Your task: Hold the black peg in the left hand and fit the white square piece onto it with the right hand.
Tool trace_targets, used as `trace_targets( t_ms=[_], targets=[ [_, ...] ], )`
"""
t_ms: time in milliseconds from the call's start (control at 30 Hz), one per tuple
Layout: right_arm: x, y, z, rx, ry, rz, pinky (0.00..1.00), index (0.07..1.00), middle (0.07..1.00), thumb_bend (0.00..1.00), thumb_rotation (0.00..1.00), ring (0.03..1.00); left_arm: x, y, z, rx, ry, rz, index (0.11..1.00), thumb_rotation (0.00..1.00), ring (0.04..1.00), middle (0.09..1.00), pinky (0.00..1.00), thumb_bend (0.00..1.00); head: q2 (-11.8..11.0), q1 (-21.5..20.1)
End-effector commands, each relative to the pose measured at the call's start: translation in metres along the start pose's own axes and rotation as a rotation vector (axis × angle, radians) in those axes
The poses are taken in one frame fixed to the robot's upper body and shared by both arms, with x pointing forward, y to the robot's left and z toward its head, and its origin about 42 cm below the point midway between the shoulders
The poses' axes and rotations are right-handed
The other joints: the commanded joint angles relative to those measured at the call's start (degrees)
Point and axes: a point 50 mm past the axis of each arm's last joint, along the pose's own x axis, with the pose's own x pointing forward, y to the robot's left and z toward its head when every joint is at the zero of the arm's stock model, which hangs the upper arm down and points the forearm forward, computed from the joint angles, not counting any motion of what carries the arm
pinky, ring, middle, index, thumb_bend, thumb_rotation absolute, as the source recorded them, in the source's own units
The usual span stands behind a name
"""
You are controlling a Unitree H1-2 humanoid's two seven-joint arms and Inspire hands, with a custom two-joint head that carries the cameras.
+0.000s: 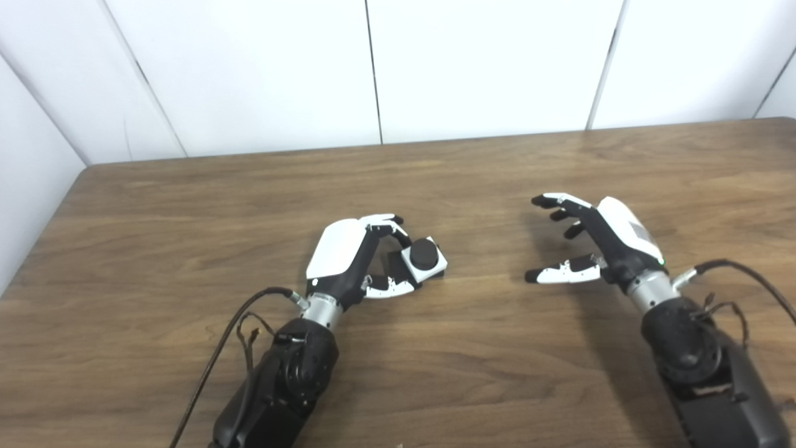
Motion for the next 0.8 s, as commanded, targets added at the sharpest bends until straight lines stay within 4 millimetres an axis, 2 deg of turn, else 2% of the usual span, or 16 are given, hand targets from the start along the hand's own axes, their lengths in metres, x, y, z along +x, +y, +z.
trace_targets(
  t_ms=[0, 33, 133, 200, 267, 333, 433, 500, 533, 567, 633, 700, 767],
  targets=[
    [0.0, -0.013, 0.017, 0.023, -0.074, -0.1, 0.64, 0.788, 0.806, 0.78, 0.21, 0.765, -0.018, -0.019, -0.017, 0.028, 0.061, -0.13, 0.497, 0.09, 0.841, 0.82, 0.8, 0.51, 0.02, -0.06],
    [-0.003, -0.011, 0.018, 0.037, -0.075, -0.108, 0.63, 0.789, 0.806, 0.78, 0.22, 0.761, -0.018, -0.019, -0.017, 0.024, 0.06, -0.128, 0.579, 0.21, 0.842, 0.825, 0.79, 0.6, 0.02, -0.06],
    [-0.01, -0.007, 0.021, 0.068, -0.075, -0.127, 0.61, 0.789, 0.799, 0.78, 0.24, 0.74, -0.02, -0.016, -0.016, 0.005, 0.058, -0.12, 0.776, 0.42, 0.848, 0.864, 0.76, 0.74, 0.0, -0.35],
    [-0.014, -0.005, 0.023, 0.082, -0.073, -0.136, 0.61, 0.79, 0.798, 0.79, 0.26, 0.743, -0.022, -0.014, -0.015, -0.024, 0.058, -0.109, 0.86, 0.46, 0.857, 0.886, 0.74, 0.78, -0.04, -0.39],
    [-0.021, -0.002, 0.026, 0.149, -0.083, -0.15, 0.65, 0.791, 0.8, 0.78, 0.25, 0.762, -0.028, -0.011, -0.013, -0.13, 0.062, -0.078, 0.937, 0.49, 0.89, 0.92, 0.76, 0.81, -0.14, -0.33],
    [-0.027, 0.001, 0.029, 0.209, -0.091, -0.16, 0.7, 0.791, 0.802, 0.78, 0.23, 0.781, -0.033, -0.009, -0.011, -0.253, 0.058, -0.043, 0.968, 0.51, 0.906, 0.937, 0.77, 0.8, -0.16, -0.38],
    [-0.033, 0.006, 0.032, 0.282, -0.092, -0.175, 0.75, 0.788, 0.807, 0.77, 0.23, 0.801, -0.043, -0.007, -0.006, -0.492, 0.023, 0.071, 0.919, 0.43, 0.856, 0.894, 0.73, 0.74, -0.13, -0.43],
    [-0.037, 0.009, 0.033, 0.311, -0.095, -0.188, 0.76, 0.781, 0.8, 0.76, 0.21, 0.795, -0.049, -0.008, -0.002, -0.606, 0.008, 0.155, 0.845, 0.32, 0.799, 0.836, 0.66, 0.65, -0.12, -0.38],
    [-0.04, 0.013, 0.035, 0.342, -0.093, -0.204, 0.74, 0.777, 0.796, 0.75, 0.2, 0.789, -0.054, -0.009, 0.003, -0.678, 0.005, 0.214, 0.805, 0.29, 0.769, 0.806, 0.63, 0.61, -0.12, -0.32],
    [-0.042, 0.015, 0.036, 0.363, -0.091, -0.215, 0.7, 0.763, 0.784, 0.74, 0.2, 0.767, -0.057, -0.009, 0.006, -0.722, 0.006, 0.252, 0.722, 0.23, 0.697, 0.735, 0.57, 0.51, -0.12, -0.32],
    [-0.046, 0.02, 0.037, 0.408, -0.086, -0.234, 0.67, 0.753, 0.775, 0.72, 0.2, 0.752, -0.063, -0.007, 0.012, -0.803, 0.005, 0.313, 0.664, 0.17, 0.649, 0.689, 0.53, 0.45, -0.15, -0.14],
    [-0.051, 0.025, 0.039, 0.462, -0.074, -0.252, 0.63, 0.737, 0.766, 0.69, 0.2, 0.734, -0.068, -0.006, 0.017, -0.87, 0.021, 0.358, 0.53, 0.09, 0.599, 0.642, 0.48, 0.48, -0.26, 0.02],
    [-0.056, 0.032, 0.042, 0.528, -0.06, -0.269, 0.6, 0.721, 0.752, 0.66, 0.17, 0.711, -0.075, -0.005, 0.021, -0.936, 0.054, 0.394, 0.499, 0.07, 0.582, 0.617, 0.48, 0.49, -0.31, 0.07]
  ],
)
